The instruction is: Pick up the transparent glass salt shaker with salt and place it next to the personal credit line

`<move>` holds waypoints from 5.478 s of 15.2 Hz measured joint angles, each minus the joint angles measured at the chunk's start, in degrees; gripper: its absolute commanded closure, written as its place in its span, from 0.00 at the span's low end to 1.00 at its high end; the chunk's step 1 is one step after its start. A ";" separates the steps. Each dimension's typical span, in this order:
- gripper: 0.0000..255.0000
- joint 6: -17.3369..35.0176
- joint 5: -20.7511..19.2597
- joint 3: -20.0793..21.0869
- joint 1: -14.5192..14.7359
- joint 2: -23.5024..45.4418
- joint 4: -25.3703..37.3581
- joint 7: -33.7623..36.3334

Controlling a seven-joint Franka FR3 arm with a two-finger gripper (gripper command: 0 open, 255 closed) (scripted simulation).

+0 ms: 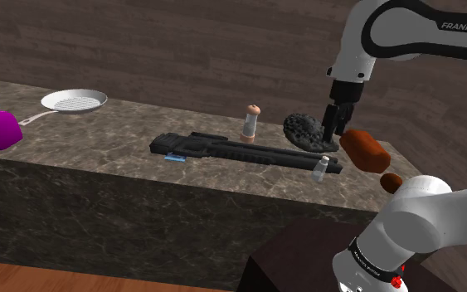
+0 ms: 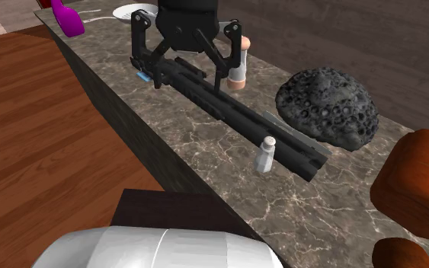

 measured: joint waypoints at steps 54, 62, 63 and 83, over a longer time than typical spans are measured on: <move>1.00 32.70 -14.04 -21.94 -8.14 7.03 -14.88 -20.78; 1.00 25.81 -13.14 -20.31 -8.00 4.72 -10.28 -20.35; 1.00 24.91 -13.00 -20.15 -7.94 4.62 -9.47 -20.34; 1.00 13.51 -8.62 -14.51 -5.26 5.28 2.44 -16.12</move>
